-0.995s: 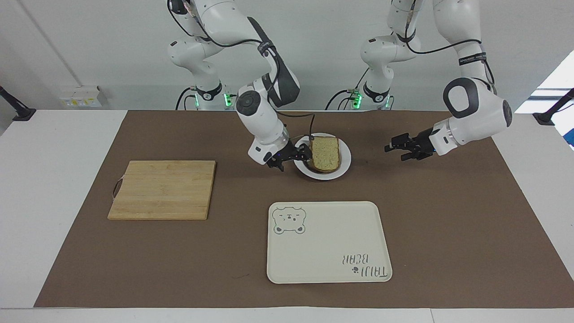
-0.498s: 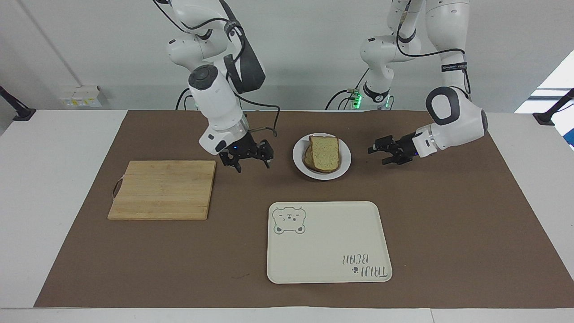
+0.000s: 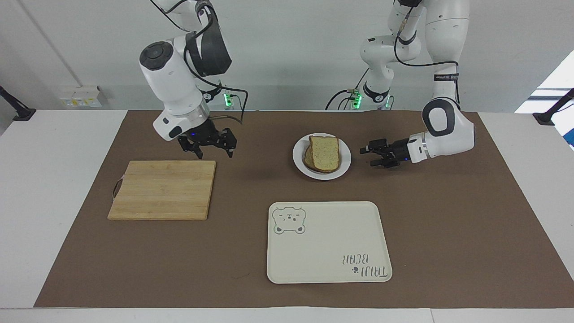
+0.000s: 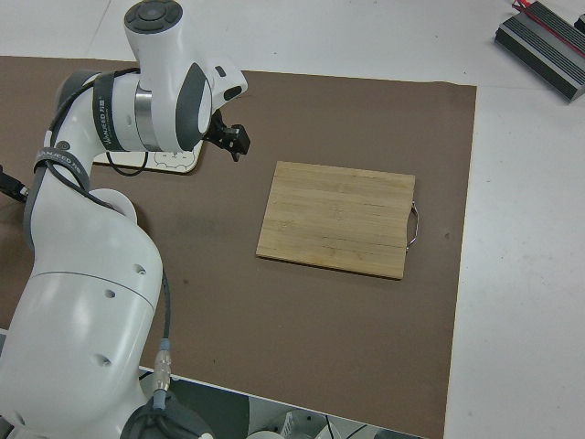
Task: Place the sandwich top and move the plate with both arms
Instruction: 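Withdraw the right gripper while the left gripper grasps the plate rim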
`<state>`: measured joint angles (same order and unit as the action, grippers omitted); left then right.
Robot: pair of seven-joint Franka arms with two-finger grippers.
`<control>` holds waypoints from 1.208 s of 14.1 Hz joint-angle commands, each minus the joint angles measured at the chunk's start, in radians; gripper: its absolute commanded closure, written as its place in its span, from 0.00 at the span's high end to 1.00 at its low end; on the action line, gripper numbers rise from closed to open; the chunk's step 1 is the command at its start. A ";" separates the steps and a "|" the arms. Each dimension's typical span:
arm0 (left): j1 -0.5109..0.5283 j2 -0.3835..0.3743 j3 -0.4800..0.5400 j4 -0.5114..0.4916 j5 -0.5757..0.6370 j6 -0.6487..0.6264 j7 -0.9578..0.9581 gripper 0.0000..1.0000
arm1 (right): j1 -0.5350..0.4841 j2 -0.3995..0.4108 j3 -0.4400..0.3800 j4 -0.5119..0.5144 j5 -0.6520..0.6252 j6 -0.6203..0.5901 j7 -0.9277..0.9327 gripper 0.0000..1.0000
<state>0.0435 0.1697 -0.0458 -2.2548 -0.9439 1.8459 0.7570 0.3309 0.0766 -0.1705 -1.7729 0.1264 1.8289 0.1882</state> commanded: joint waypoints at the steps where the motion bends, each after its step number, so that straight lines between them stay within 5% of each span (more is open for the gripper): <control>1: -0.002 0.021 0.010 -0.017 -0.053 -0.030 0.050 1.00 | -0.013 -0.034 0.013 -0.017 -0.094 -0.048 -0.006 1.00; 5: -0.013 0.025 0.010 -0.042 -0.091 -0.057 0.054 1.00 | -0.104 -0.073 0.013 -0.031 -0.097 -0.080 -0.026 1.00; 7: -0.025 0.025 0.009 -0.057 -0.105 -0.057 0.061 0.88 | -0.150 -0.080 0.013 -0.033 -0.097 -0.124 -0.065 1.00; 17: -0.060 0.054 0.009 -0.103 -0.188 -0.045 0.155 0.61 | -0.305 -0.113 0.013 -0.065 -0.097 -0.152 -0.079 1.00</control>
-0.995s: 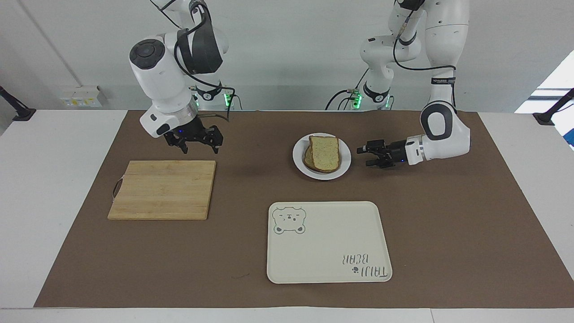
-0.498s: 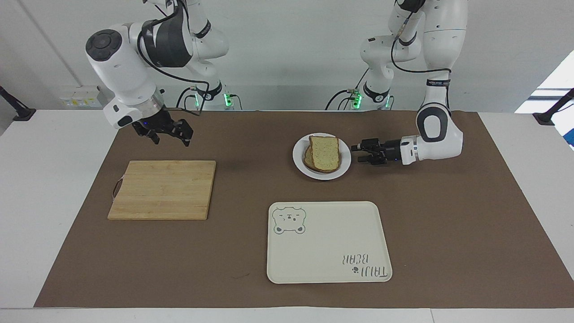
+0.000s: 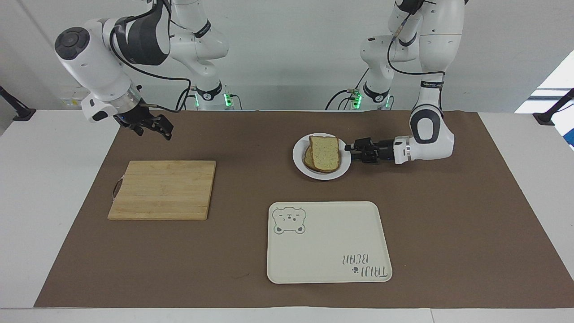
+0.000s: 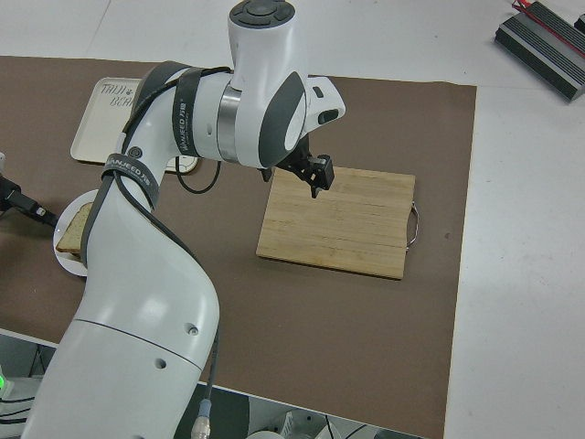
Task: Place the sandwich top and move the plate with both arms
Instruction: 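Withdraw the right gripper while the left gripper grasps the plate rim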
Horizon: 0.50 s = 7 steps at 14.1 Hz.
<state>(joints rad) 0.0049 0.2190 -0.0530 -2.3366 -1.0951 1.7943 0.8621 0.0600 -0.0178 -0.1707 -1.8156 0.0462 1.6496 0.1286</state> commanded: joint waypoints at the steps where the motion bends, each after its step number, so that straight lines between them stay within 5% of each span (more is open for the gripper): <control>1: -0.028 0.013 0.016 -0.021 -0.042 0.008 0.055 0.55 | -0.029 -0.007 0.014 0.007 -0.020 0.032 -0.020 1.00; 5: -0.031 0.013 0.018 -0.021 -0.043 0.010 0.057 0.17 | -0.034 -0.033 0.013 0.077 -0.045 0.013 -0.061 1.00; 6: -0.031 0.013 0.018 -0.023 -0.043 0.014 0.057 0.00 | -0.034 -0.034 0.014 0.106 -0.045 -0.007 -0.061 1.00; 7: -0.031 0.013 0.018 -0.024 -0.043 0.019 0.057 0.00 | -0.029 -0.034 0.016 0.136 -0.045 -0.030 -0.060 1.00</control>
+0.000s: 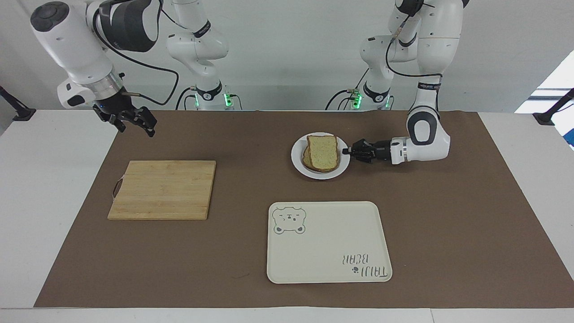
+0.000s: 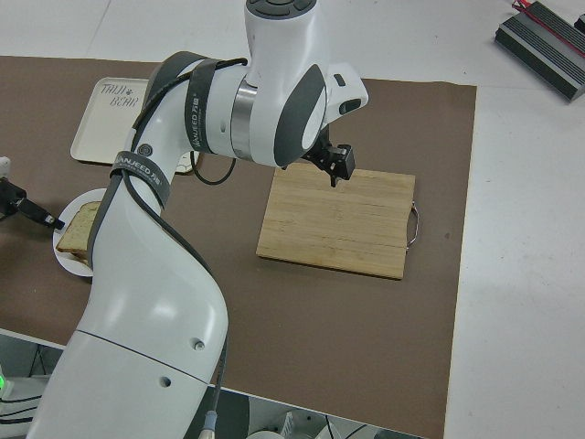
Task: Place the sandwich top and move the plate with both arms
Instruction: 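Withdraw the right gripper while the left gripper grasps the plate rim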
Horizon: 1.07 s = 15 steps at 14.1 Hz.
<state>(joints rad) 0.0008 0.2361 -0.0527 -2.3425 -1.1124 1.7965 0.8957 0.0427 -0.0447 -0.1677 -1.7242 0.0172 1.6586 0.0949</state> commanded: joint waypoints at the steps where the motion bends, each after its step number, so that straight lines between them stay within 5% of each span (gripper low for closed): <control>1: -0.027 -0.004 0.019 -0.018 -0.026 0.015 0.022 0.00 | -0.007 -0.008 0.020 0.070 -0.016 -0.060 -0.023 1.00; 6: -0.012 -0.006 0.019 -0.015 -0.026 -0.020 0.022 0.00 | -0.004 -0.038 0.028 0.152 -0.028 -0.126 -0.024 1.00; 15: 0.011 -0.018 0.025 0.057 -0.021 -0.101 -0.038 0.00 | -0.001 -0.142 0.040 0.085 -0.043 -0.169 -0.027 1.00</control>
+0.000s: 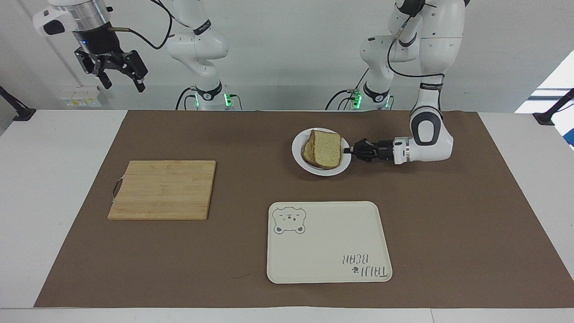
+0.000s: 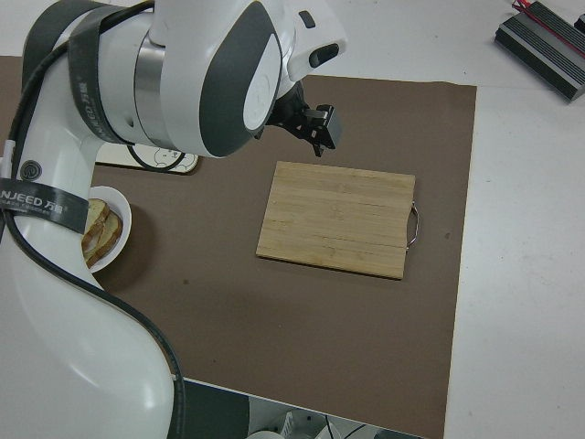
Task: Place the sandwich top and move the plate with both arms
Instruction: 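Withdraw the right gripper while the left gripper grasps the plate rim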
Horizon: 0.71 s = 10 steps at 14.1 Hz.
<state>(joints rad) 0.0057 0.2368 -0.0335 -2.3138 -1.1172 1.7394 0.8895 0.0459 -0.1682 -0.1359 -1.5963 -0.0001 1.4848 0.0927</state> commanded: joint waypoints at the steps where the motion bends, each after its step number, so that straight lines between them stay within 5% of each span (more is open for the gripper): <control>1: 0.007 -0.017 0.006 0.054 -0.013 -0.046 -0.053 0.00 | -0.004 -0.022 0.009 -0.065 -0.027 0.008 -0.024 1.00; 10: 0.031 0.126 0.001 0.414 0.060 -0.139 -0.312 0.00 | 0.019 -0.024 0.009 -0.076 -0.037 0.046 -0.056 1.00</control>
<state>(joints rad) 0.0161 0.2891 -0.0267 -2.0117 -1.0863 1.6561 0.6275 0.0630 -0.1697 -0.1287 -1.6420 -0.0187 1.5112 0.0569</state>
